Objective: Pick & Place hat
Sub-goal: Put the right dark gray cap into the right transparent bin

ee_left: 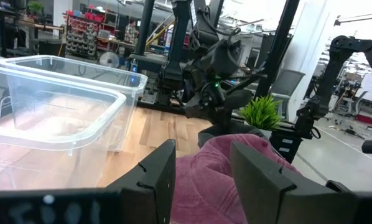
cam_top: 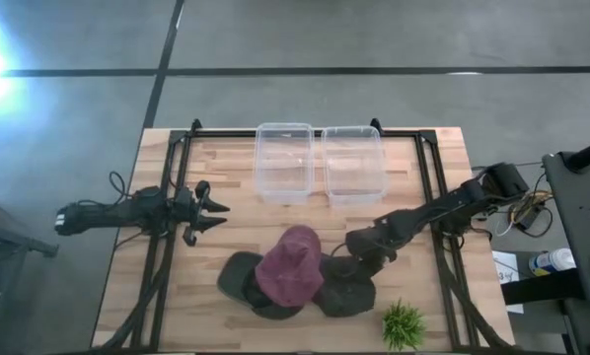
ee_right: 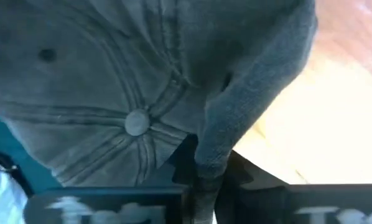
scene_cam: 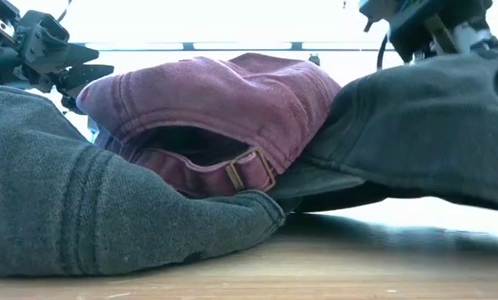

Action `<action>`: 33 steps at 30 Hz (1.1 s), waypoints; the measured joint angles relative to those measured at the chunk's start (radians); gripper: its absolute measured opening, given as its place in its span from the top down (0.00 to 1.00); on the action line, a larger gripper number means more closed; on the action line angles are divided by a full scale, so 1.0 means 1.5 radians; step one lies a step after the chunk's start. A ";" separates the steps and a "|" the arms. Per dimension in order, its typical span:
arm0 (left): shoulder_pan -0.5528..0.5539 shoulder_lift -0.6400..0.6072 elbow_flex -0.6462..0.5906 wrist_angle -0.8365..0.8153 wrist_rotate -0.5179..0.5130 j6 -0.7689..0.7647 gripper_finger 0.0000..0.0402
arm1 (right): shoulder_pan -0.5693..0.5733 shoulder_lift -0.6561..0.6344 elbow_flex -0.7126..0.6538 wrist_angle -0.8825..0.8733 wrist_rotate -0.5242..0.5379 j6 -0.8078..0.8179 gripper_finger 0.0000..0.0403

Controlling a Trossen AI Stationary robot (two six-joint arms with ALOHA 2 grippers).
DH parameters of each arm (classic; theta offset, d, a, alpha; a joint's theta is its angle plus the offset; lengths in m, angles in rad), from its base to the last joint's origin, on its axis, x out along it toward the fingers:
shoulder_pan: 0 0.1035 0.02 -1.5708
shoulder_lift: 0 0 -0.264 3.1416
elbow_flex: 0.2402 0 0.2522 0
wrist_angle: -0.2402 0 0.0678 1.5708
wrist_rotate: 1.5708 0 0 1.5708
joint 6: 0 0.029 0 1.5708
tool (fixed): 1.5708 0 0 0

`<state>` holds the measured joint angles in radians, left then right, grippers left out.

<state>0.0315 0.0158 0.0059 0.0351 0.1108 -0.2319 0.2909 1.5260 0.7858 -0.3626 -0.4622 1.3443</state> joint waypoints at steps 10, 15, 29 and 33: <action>0.000 0.000 0.000 0.003 -0.016 0.004 0.63 | 0.004 -0.130 0.169 -0.293 0.215 -0.128 0.98; 0.000 0.000 0.000 0.005 -0.016 0.004 0.63 | 0.010 -0.186 0.362 -0.539 0.423 -0.125 0.98; 0.000 0.000 0.000 0.006 -0.018 -0.004 0.63 | -0.066 -0.174 0.737 -0.612 0.841 -0.368 0.98; 0.000 0.000 0.000 0.009 -0.018 -0.008 0.63 | -0.144 -0.143 0.775 -0.646 0.897 -0.430 0.98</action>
<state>0.0311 0.0158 0.0059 0.0482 0.0841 -0.2437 0.0743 1.3110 1.9479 -1.3321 0.8834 0.6987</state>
